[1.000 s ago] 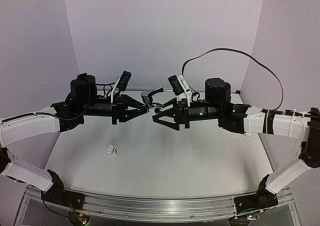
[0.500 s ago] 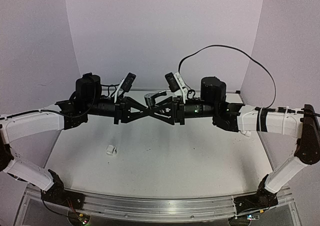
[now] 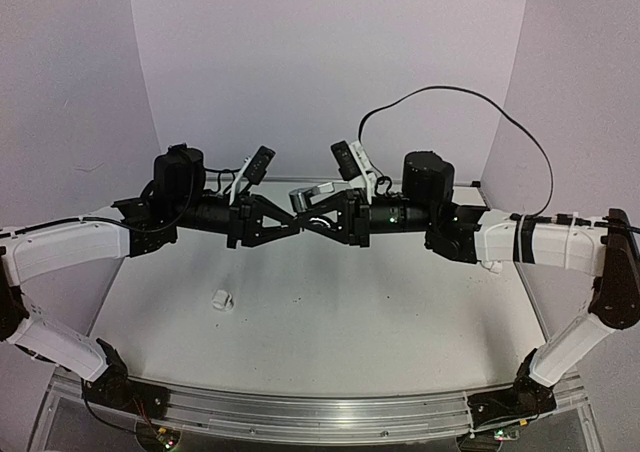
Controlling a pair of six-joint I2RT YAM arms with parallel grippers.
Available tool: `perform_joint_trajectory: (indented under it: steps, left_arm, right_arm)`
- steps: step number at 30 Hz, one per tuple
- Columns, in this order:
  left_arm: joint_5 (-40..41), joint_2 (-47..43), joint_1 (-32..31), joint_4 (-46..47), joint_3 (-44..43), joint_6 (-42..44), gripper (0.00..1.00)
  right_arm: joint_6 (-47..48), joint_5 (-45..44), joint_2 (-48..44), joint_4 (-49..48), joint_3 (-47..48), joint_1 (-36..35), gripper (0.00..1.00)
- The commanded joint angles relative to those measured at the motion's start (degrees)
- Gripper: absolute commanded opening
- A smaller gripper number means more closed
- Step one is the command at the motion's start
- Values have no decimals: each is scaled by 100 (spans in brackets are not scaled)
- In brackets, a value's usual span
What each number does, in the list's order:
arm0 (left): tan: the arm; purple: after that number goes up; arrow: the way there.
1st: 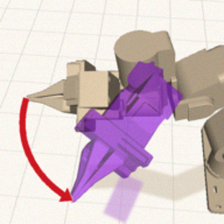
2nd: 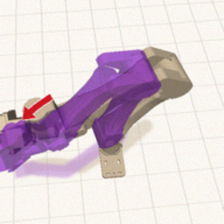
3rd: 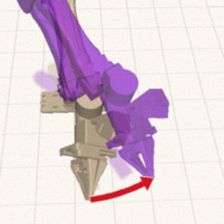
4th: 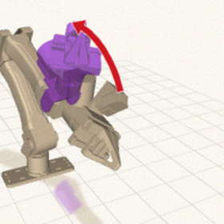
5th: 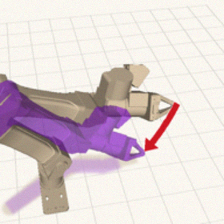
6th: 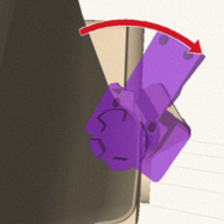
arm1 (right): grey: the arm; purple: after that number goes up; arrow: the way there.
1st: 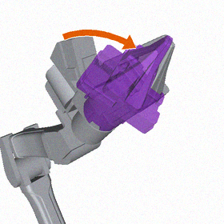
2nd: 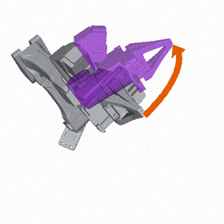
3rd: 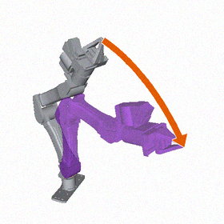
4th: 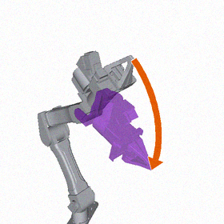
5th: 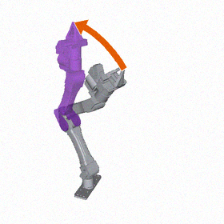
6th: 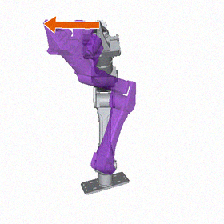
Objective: Install the water faucets
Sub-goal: Pass from the left arm to the right, then pick up the adaptor from the center of the board.
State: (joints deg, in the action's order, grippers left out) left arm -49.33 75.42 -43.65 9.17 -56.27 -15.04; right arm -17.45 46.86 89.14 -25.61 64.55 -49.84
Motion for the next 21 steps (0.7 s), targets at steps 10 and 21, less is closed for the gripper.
perform_joint_trajectory:
  steps: [10, 21]
  left_arm:
    - [1115, -1525, 1458, -203, 963, -1591, 90]
    - [3234, -978, 1462, -4443, 616, -2659, 73]
  right_arm:
    - [243, -1704, -523, 352, -628, 291, 0]
    - [1034, -2844, -617, 1331, -980, 400, 0]
